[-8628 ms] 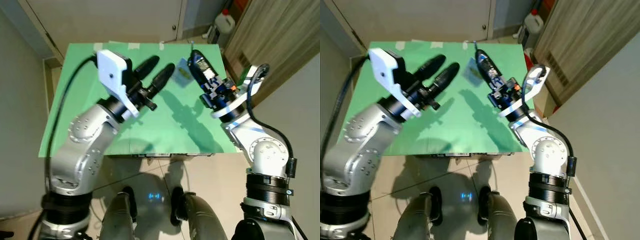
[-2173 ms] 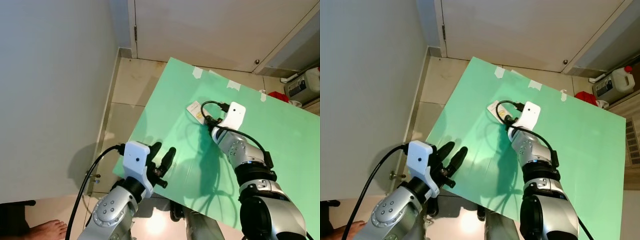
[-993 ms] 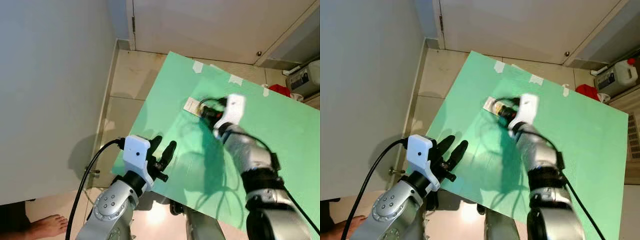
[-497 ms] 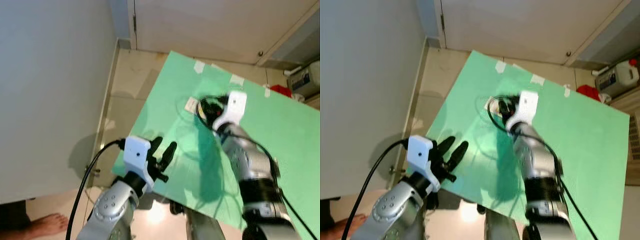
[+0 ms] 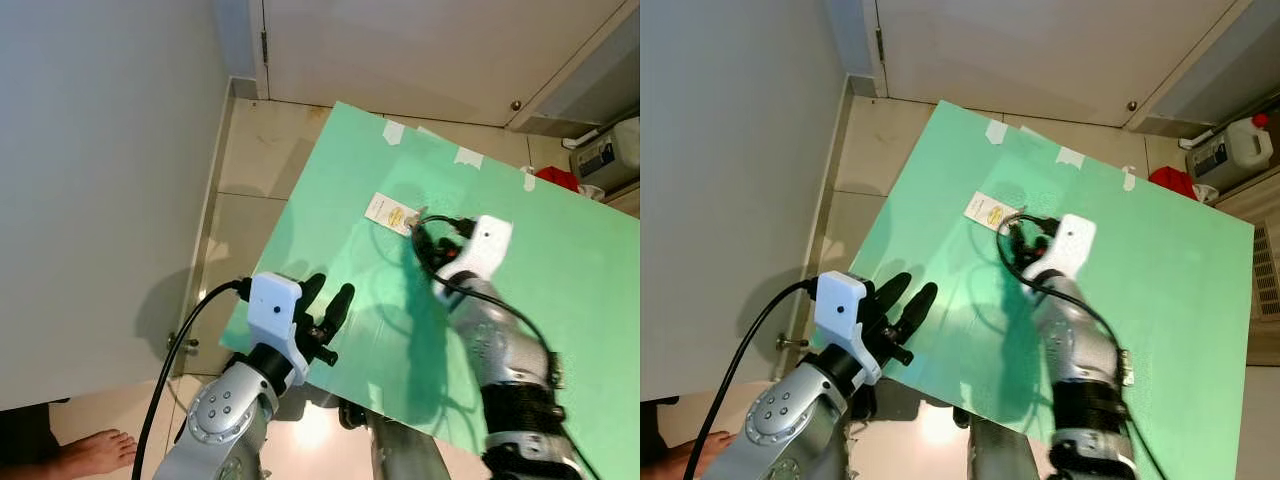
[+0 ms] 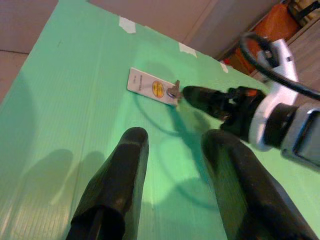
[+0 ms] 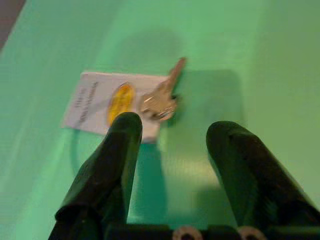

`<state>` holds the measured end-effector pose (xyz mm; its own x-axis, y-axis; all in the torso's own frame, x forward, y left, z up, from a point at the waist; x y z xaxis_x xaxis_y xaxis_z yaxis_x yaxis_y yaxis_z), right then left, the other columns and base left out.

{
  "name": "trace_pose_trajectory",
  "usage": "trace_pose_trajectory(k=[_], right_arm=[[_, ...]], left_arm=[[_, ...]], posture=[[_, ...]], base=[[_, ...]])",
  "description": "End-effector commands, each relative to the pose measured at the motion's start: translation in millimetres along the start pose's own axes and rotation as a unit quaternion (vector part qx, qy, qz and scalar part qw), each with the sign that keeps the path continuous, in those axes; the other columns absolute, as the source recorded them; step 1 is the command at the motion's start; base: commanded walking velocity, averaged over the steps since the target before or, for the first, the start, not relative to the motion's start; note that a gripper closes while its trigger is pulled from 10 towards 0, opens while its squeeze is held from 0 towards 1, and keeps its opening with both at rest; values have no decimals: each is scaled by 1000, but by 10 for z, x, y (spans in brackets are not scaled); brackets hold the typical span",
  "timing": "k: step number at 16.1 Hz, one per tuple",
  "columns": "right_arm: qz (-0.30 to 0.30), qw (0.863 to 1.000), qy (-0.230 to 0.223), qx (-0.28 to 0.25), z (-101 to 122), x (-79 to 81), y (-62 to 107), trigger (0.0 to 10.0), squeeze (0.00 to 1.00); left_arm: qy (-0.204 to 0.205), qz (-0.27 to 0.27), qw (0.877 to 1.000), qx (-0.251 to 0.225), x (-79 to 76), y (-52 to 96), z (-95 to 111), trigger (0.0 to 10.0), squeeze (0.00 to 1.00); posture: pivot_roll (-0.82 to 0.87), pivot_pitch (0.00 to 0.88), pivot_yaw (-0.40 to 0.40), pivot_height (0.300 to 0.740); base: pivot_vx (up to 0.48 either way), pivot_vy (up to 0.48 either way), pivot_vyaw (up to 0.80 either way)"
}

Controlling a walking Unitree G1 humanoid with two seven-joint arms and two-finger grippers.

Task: Hang keys on a hook

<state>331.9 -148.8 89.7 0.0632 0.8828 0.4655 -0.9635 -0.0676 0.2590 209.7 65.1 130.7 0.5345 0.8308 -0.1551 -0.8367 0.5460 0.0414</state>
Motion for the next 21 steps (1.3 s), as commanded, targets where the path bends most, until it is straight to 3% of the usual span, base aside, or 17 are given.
trace_pose_trajectory(k=[1,13,14,15,16,17,21], right_arm=[[-23,1000,-19,7,-81,-110,12,10000,0],[-51,998,-26,-18,-51,-80,-196,10000,0],[-50,998,-27,-20,-52,-58,-226,9098,0],[-50,998,-28,-21,-44,-44,-248,4039,0],[-50,998,-29,-24,-30,-27,-263,1647,0],[-49,998,-31,-27,-18,-15,-271,0,0],[-52,998,-36,-30,-16,-18,-296,0,0]], left_arm=[[12,-12,1000,17,-67,15,-80,10000,0],[15,-10,1000,16,-109,74,-52,10000,0],[17,-10,1000,17,-124,89,-48,10000,0],[17,-10,1000,18,-129,94,-46,10000,0],[17,-9,1000,18,-125,99,-40,10000,0],[17,-8,1000,18,-127,103,-35,10000,0],[17,-6,1000,19,-134,119,-27,10000,0]], posture=[[81,415,-95,740],[103,452,-94,740],[108,457,-93,740],[110,459,-94,740],[110,462,-94,740],[111,464,-95,740],[113,472,-98,740]], base=[[0,0,0],[0,0,0],[0,0,0],[0,0,0],[0,0,0],[0,0,0],[0,0,0]])
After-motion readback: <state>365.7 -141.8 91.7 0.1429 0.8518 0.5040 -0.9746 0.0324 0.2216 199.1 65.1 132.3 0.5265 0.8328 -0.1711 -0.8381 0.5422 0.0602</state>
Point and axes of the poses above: a point about 5 cm out from each wrist's last joint towards the gripper, its own y axis pointing back from the gripper into the wrist, its own z axis along the axis of the wrist's last joint, x = y × z, the point moved 1 cm from there along -y, pointing out of the wrist towards the gripper, and after that the axes turned 2 degrees about -y, right-handed, at the moved point
